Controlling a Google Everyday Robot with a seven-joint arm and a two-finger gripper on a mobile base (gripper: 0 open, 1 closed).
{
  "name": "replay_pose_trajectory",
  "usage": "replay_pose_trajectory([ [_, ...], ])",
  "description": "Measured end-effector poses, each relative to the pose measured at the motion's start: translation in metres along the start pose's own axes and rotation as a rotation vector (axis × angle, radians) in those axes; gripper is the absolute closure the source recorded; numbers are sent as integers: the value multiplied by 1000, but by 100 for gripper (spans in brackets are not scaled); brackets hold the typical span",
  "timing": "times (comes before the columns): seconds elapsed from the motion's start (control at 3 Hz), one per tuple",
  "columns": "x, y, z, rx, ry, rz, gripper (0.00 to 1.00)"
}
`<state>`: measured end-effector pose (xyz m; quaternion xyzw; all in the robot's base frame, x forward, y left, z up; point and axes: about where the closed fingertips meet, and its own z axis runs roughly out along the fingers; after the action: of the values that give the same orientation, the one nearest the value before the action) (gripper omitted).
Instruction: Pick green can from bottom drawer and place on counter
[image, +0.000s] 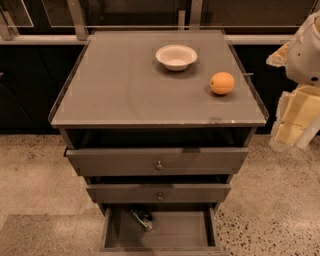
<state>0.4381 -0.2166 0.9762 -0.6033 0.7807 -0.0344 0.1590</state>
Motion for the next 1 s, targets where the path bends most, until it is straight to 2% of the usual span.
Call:
replay_pose_trajectory([
  [0.33, 0, 0, 0, 0, 0, 0, 0],
  [0.67, 1, 3, 5, -4, -30, 15, 0],
  [1.0, -4, 29, 25, -24, -126, 105, 0],
])
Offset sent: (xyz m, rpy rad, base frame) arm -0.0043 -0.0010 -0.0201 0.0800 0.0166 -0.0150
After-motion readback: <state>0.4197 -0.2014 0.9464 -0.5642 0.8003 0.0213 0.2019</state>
